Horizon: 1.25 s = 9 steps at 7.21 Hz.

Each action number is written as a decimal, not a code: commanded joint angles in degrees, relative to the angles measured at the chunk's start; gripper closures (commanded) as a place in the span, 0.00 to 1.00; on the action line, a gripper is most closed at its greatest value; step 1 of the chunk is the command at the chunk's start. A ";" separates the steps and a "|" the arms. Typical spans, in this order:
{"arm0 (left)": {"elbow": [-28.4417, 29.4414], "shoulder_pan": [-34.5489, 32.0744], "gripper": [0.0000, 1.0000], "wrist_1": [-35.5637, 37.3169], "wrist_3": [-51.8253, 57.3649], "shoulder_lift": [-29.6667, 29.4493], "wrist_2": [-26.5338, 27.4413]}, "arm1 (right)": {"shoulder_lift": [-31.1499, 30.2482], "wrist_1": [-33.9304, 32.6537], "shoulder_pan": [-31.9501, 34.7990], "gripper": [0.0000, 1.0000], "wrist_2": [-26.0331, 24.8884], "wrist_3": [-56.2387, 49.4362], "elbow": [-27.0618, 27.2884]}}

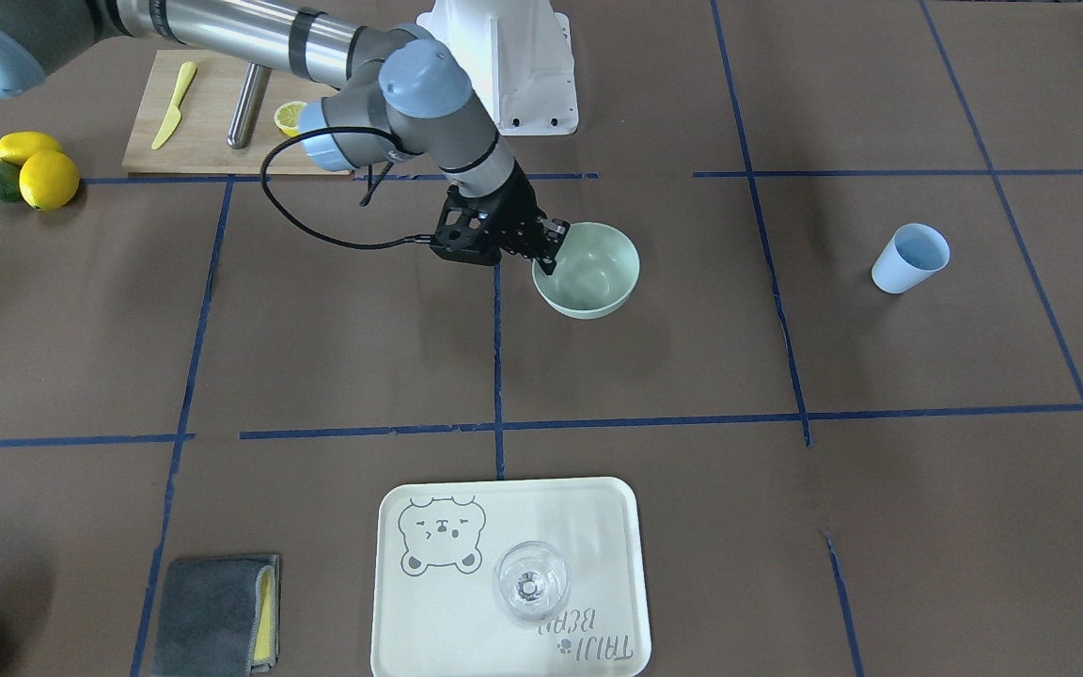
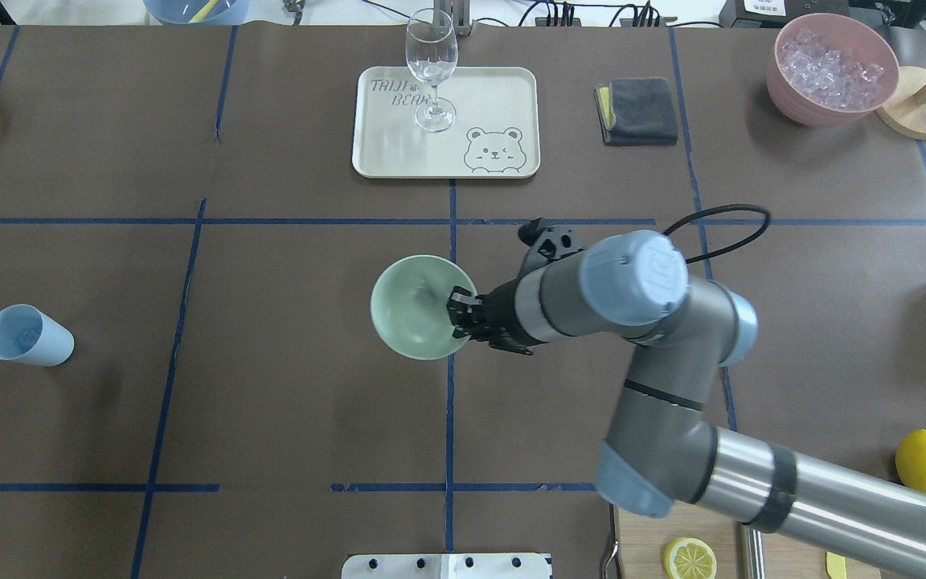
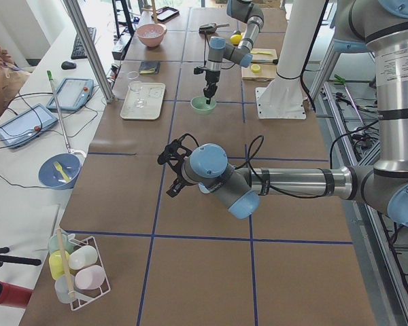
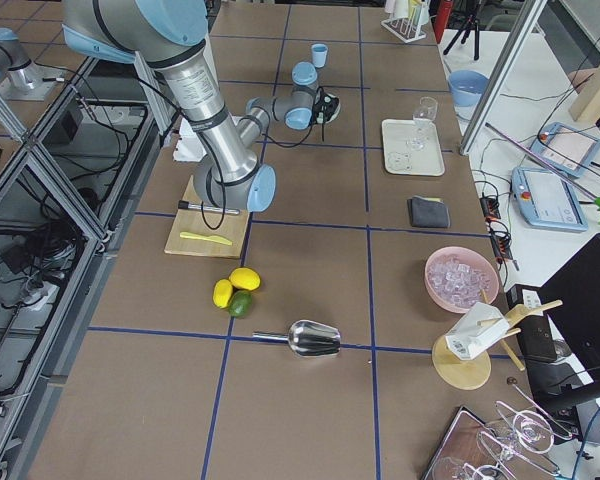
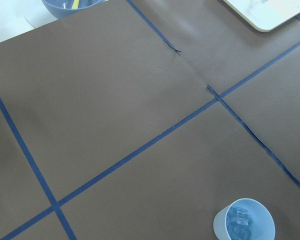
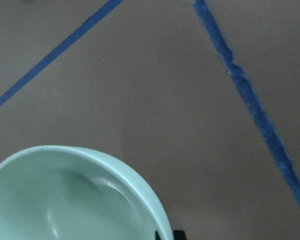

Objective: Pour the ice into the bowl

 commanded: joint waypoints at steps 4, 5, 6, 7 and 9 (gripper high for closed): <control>0.03 13.47 0.07 -31.84 -44.60 7.44 24.10 | 3.23 0.34 -2.23 0.00 -5.04 5.21 -5.03; -0.15 17.76 0.05 -32.84 -48.33 7.72 31.72 | 3.23 0.52 -2.15 0.00 -5.05 5.65 -3.29; -0.50 23.63 0.05 -32.85 -50.10 8.68 41.63 | 2.79 0.52 -1.45 0.00 -5.14 5.66 0.82; -1.63 27.35 0.02 -34.16 -50.47 11.04 47.03 | 1.13 0.00 0.21 0.00 -5.05 5.74 6.17; -1.99 43.98 0.01 -35.75 -52.39 13.42 67.61 | -7.29 0.70 3.20 0.00 -4.88 5.22 15.69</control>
